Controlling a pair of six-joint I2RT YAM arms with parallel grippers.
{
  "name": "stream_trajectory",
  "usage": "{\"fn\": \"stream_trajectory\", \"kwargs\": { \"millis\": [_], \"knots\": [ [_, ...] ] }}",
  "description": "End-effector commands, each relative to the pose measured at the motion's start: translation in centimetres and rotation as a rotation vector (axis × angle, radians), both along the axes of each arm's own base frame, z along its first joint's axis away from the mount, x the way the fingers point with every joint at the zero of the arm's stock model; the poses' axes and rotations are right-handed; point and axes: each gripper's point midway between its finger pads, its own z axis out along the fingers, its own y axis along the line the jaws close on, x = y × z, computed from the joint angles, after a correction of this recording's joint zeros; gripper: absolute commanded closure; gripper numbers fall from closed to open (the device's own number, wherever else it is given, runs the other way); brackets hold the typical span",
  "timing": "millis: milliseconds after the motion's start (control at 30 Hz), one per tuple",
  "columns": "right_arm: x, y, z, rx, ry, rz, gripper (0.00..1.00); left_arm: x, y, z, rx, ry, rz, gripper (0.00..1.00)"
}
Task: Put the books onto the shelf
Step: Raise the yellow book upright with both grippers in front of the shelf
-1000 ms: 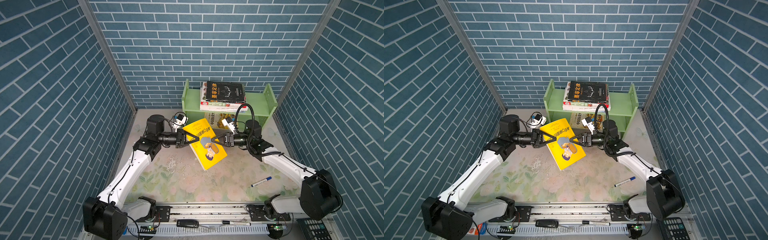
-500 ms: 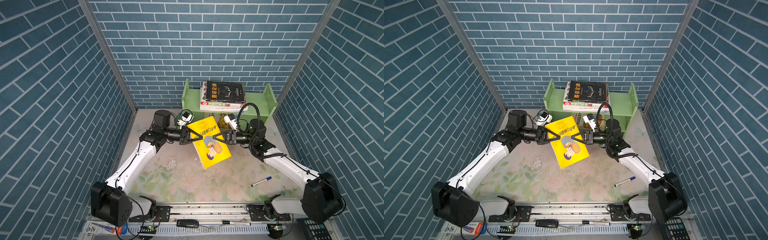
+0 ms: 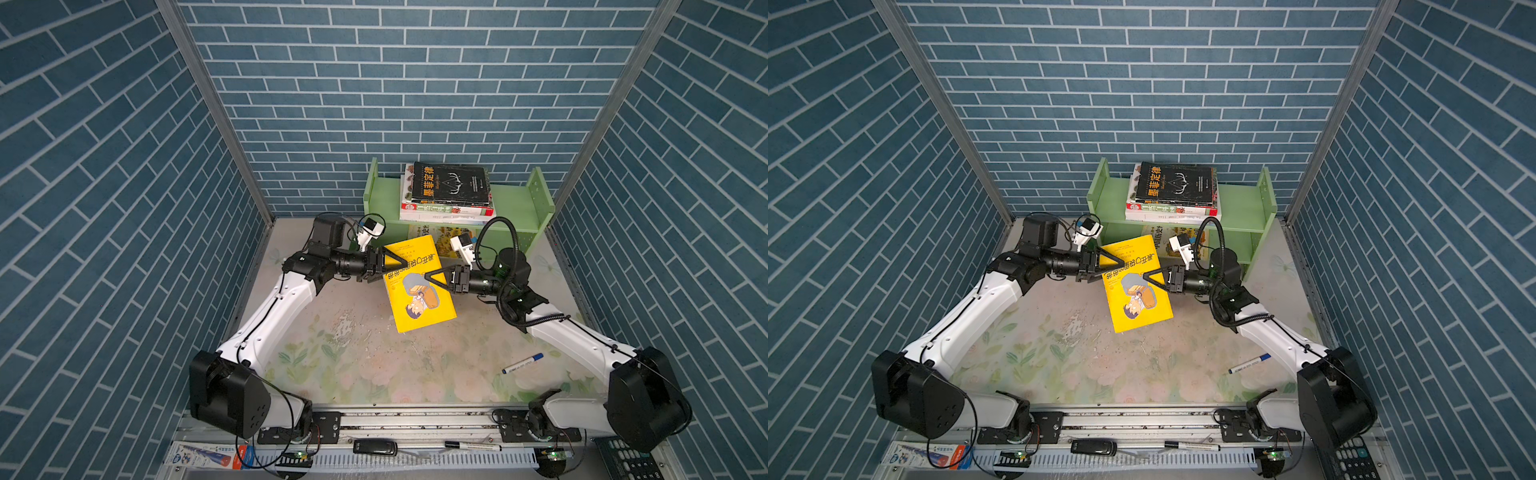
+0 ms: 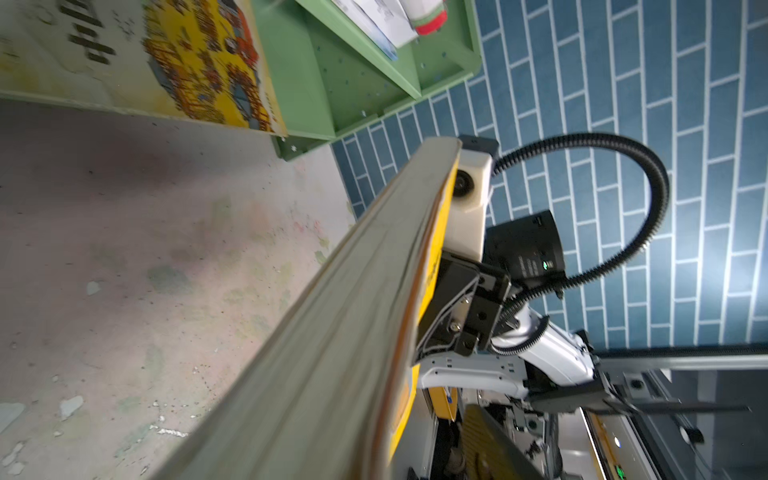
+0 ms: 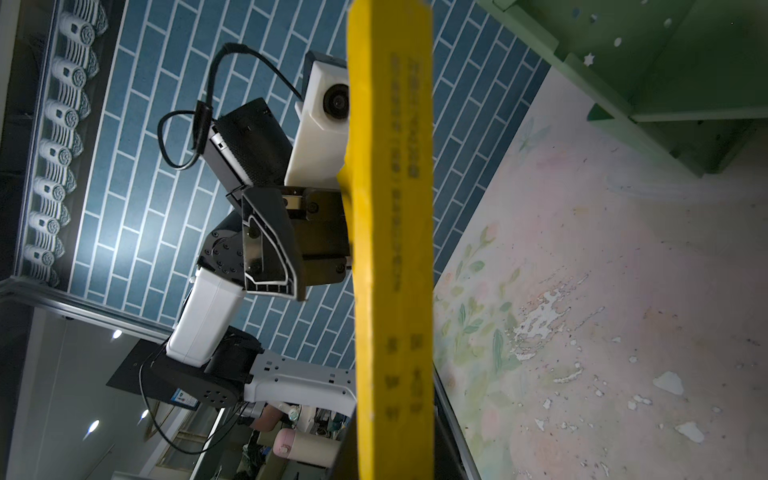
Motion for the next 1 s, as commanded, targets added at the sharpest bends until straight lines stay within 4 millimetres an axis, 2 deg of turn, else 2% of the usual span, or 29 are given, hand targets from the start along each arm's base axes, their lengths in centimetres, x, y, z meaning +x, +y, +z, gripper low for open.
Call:
{"fn": "stream_trajectory", "kwargs": {
  "millis": [0,100,300,533,667,767,967],
  "knots": [
    [1.4,-1.2,5.9,0.117,-0.144,-0.149,1.0,1.8,1.6,2.0,0.022,-0.138,0.163,0.24],
    [1.2,-1.3,8.6,0.156,-0.194,-0.144,1.0,2.1,2.6,2.9,0.033,-0.179,0.236,0.18],
    [0.4,-1.7,13.7,0.225,-0.295,-0.143,1.0,1.1,5.1,2.7,0.12,-0.218,0.352,0.12],
    [3.1,-5.4,17.2,0.362,-0.373,-0.461,1.0,0.0,7.1,3.5,0.025,-0.241,0.507,0.03],
    [4.1,-6.5,18.8,0.452,-0.388,-0.556,1.0,0.1,6.6,3.0,-0.152,-0.178,0.541,0.01],
    [4.8,-6.9,19.3,0.496,-0.386,-0.622,1.0,0.2,5.3,2.8,-0.241,-0.167,0.533,0.0],
    [5.2,-6.0,20.0,0.546,-0.382,-0.643,1.0,0.0,2.8,6.0,-0.36,-0.244,0.48,0.0]
  ]
}}
